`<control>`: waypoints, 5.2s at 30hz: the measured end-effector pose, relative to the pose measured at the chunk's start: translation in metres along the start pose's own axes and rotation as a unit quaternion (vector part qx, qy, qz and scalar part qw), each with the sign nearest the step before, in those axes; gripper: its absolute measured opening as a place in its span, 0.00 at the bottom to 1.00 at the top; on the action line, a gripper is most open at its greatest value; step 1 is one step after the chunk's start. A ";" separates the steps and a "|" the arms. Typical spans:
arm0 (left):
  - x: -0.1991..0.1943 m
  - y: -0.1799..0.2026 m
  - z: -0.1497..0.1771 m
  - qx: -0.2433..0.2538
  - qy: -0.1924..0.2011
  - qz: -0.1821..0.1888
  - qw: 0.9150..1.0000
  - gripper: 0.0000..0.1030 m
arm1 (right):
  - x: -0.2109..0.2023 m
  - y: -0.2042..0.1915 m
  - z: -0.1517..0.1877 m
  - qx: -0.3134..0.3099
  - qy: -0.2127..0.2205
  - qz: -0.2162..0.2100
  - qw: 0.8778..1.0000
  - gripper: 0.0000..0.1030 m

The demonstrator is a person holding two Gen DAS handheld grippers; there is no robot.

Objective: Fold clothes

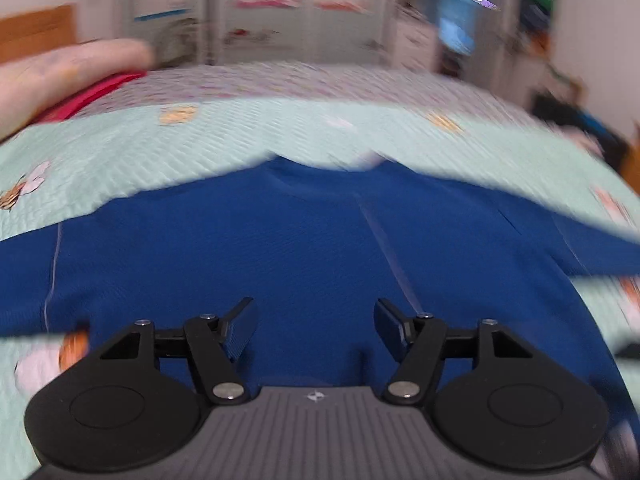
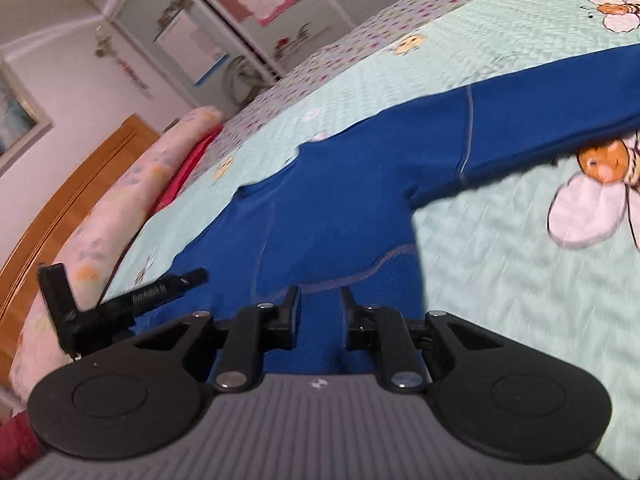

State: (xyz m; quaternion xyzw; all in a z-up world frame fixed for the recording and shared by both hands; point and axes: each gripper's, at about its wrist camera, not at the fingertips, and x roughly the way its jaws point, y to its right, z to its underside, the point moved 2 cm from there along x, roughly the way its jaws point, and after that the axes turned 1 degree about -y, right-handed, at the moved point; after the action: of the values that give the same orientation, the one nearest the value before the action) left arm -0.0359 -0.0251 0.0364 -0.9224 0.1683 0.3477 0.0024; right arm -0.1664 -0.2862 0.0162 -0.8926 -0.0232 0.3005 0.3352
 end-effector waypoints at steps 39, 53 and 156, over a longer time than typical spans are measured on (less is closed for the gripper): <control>-0.148 -0.012 0.090 -0.138 -0.061 0.033 0.988 0.39 | -0.089 -0.015 0.118 0.038 -0.052 -0.025 0.998 0.24; -0.100 -0.050 0.107 -0.092 -0.052 -0.057 0.993 0.19 | -0.037 -0.028 0.136 0.017 -0.112 -0.073 0.991 0.07; -0.150 -0.045 0.115 -0.076 -0.088 0.013 0.993 0.50 | -0.054 -0.070 0.125 -0.034 -0.147 -0.012 0.988 0.18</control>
State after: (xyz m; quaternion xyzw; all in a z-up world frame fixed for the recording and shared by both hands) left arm -0.2014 0.0776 0.0405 -0.8833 0.1527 0.4395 -0.0577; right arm -0.2679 -0.1724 0.0126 -0.8493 -0.0933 0.4232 0.3014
